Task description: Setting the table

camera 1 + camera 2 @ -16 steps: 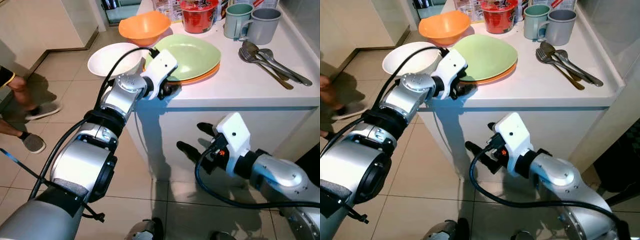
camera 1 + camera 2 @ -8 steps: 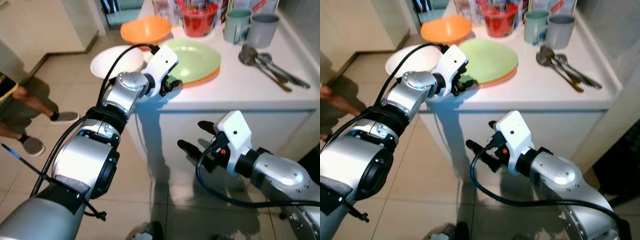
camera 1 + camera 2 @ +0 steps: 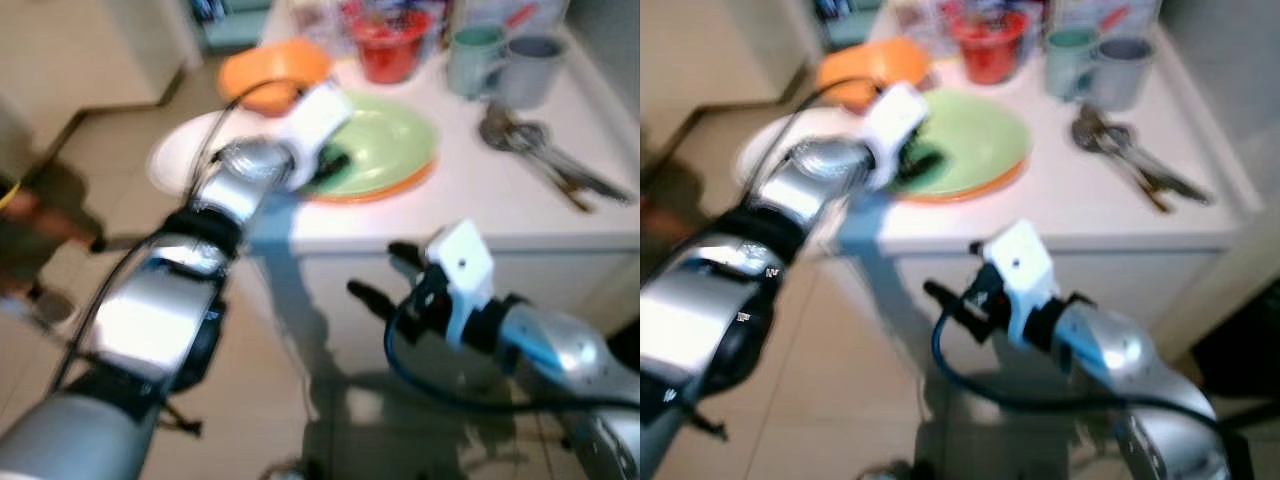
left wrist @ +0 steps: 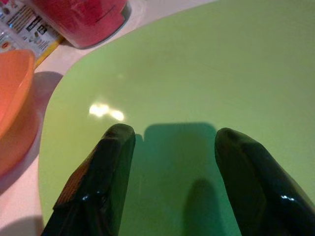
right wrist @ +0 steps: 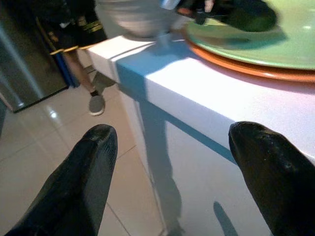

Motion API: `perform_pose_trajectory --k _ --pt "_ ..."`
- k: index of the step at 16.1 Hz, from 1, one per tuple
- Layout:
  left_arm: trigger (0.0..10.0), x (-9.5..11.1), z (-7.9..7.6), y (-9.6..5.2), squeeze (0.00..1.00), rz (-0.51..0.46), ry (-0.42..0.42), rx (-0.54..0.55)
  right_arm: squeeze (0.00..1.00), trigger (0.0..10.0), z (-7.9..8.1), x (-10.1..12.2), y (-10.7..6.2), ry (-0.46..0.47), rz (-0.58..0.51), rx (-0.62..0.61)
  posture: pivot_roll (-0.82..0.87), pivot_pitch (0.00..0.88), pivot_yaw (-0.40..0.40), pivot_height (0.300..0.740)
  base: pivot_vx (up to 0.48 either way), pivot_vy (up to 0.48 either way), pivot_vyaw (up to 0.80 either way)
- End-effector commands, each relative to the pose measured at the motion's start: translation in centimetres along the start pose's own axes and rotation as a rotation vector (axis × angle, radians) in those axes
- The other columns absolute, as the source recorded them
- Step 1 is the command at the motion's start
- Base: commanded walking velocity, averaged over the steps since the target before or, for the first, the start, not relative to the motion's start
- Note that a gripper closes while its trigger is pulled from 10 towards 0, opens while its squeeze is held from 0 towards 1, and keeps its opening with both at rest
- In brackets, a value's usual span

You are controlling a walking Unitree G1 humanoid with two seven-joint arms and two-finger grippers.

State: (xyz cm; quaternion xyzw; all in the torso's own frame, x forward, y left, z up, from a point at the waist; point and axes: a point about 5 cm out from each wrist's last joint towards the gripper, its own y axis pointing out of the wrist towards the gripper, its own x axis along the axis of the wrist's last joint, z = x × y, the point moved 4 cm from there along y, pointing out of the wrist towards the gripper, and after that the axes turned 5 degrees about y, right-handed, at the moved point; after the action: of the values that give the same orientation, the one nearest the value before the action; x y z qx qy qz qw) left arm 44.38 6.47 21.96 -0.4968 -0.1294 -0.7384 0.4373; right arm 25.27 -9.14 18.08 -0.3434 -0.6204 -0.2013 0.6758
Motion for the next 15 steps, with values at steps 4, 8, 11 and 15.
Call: perform_pose_trajectory --k 4,8,11,15 --pt "10.0 1.2 -0.7 0.5 0.00 -0.030 0.018 -0.021 0.00 10.0 0.1 -0.4 -0.2 0.006 0.007 0.000 -0.06 0.096 0.165 0.740 0.000 0.000 0.00" --pt "10.0 0.9 -0.3 0.4 0.00 -0.008 0.032 -0.010 0.00 10.0 0.1 -0.5 -0.2 0.006 0.007 0.000 -0.06 0.096 0.169 0.740 0.000 0.000 0.00" --pt "10.0 -0.2 -0.6 0.3 0.00 0.029 0.031 -0.020 0.00 10.0 -0.2 -0.2 -0.5 -0.008 0.006 -0.009 -0.06 0.101 0.167 0.740 0.000 0.000 0.00" --pt "10.0 -1.1 -1.1 0.4 0.00 0.060 0.046 -0.034 0.00 10.0 0.1 -0.2 -0.5 0.001 0.006 -0.006 -0.06 0.116 0.175 0.740 0.000 0.000 0.00"
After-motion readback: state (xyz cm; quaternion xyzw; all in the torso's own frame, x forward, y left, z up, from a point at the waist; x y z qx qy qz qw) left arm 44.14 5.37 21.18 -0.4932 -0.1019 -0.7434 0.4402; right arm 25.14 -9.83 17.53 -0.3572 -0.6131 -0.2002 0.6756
